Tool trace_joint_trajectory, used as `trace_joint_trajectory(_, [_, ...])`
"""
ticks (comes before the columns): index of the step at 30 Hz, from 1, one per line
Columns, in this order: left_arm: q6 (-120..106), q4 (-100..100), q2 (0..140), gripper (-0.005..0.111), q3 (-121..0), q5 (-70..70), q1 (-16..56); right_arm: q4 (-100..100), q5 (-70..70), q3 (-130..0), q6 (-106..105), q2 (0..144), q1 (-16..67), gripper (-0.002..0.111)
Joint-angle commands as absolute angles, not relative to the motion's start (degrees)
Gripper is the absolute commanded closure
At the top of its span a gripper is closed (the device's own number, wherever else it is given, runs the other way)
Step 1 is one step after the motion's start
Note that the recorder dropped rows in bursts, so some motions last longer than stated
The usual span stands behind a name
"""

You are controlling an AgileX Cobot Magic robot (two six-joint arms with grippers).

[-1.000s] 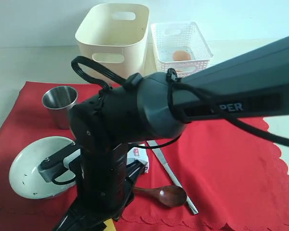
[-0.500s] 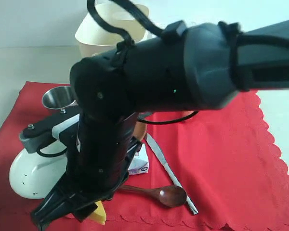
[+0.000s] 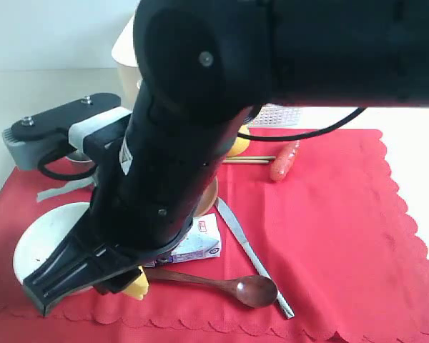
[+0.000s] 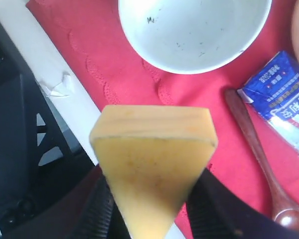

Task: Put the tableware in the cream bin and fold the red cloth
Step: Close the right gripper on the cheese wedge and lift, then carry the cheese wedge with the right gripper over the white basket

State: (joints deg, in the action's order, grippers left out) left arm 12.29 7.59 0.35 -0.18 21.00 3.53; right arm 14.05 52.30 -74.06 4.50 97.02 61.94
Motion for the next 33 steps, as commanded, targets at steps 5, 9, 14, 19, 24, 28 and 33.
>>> trace_joint_trajectory(5, [12.30,7.27,0.00,0.107,0.00,20.50,3.33,9.11,52.10,-74.12,4.32,91.85,61.94,0.108])
trace_joint_trajectory(9, [12.30,7.27,0.00,0.107,0.00,20.50,3.33,2.80,52.10,-74.12,6.93,90.64,61.82,0.108])
trace_joint_trajectory(14, [12.30,7.27,0.00,0.107,0.00,20.50,3.33,1.14,52.32,-74.12,7.73,89.51,59.21,0.108])
trace_joint_trajectory(19, [12.30,7.27,0.00,0.107,0.00,20.50,3.33,1.03,52.32,-74.12,7.59,88.49,55.10,0.108])
trace_joint_trajectory(24, [12.30,7.27,0.00,0.107,0.00,20.50,3.33,0.90,52.21,-74.12,6.22,88.13,50.76,0.108])
trace_joint_trajectory(28, [12.30,7.27,0.00,0.107,0.00,20.50,3.33,0.90,51.68,-74.12,4.65,88.13,47.74,0.108])
trace_joint_trajectory(33, [12.30,7.27,0.00,0.107,0.00,20.50,3.33,0.90,49.77,-74.12,4.13,88.13,43.95,0.108])
